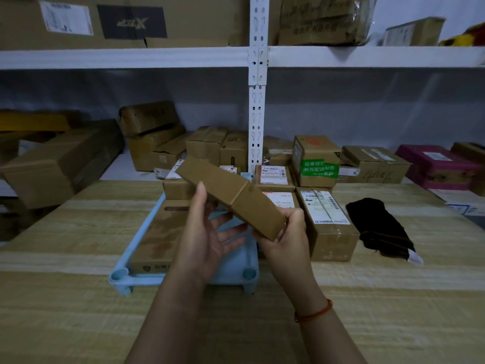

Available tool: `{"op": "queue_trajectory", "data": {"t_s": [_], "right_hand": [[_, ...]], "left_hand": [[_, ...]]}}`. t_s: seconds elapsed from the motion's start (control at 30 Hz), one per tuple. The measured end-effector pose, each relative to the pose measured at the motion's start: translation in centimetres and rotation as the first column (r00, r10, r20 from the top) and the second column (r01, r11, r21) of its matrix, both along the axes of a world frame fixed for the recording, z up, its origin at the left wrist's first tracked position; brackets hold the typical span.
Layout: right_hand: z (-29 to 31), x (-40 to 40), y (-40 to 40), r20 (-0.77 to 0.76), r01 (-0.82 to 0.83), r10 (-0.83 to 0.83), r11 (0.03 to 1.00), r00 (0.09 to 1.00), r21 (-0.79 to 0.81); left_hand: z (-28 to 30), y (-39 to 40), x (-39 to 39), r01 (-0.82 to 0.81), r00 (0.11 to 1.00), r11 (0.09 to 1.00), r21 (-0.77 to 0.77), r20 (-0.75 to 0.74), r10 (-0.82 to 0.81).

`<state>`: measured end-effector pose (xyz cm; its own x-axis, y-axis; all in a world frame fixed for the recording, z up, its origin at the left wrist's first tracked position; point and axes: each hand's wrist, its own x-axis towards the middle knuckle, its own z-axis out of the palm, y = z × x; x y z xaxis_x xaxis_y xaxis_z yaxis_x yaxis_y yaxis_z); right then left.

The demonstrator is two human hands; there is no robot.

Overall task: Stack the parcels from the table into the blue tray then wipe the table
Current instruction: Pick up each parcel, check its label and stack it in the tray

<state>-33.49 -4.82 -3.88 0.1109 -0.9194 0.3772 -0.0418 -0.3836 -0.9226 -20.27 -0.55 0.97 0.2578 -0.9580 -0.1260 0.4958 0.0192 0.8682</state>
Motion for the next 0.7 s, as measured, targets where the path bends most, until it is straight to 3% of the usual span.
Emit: {"op": "queue_trajectory", "data": {"t_s": [0.37,0.7], "right_hand": [[-1.6,0.9,-0.8,-0.321,0.082,-0.161,0.966,0.933,-0.245],[-1.2,0.0,-1.1,-0.417,-0.231,0.213,0.973,0.883,0.007]], "left_hand": [[0.1,0.5,0.8,0.064,0.995,0.995,-0.082,-0.073,-0.07],[-1.8,0.8,2.1,0.166,0.982,0.951,-0.26,0.135,-0.134]]}}
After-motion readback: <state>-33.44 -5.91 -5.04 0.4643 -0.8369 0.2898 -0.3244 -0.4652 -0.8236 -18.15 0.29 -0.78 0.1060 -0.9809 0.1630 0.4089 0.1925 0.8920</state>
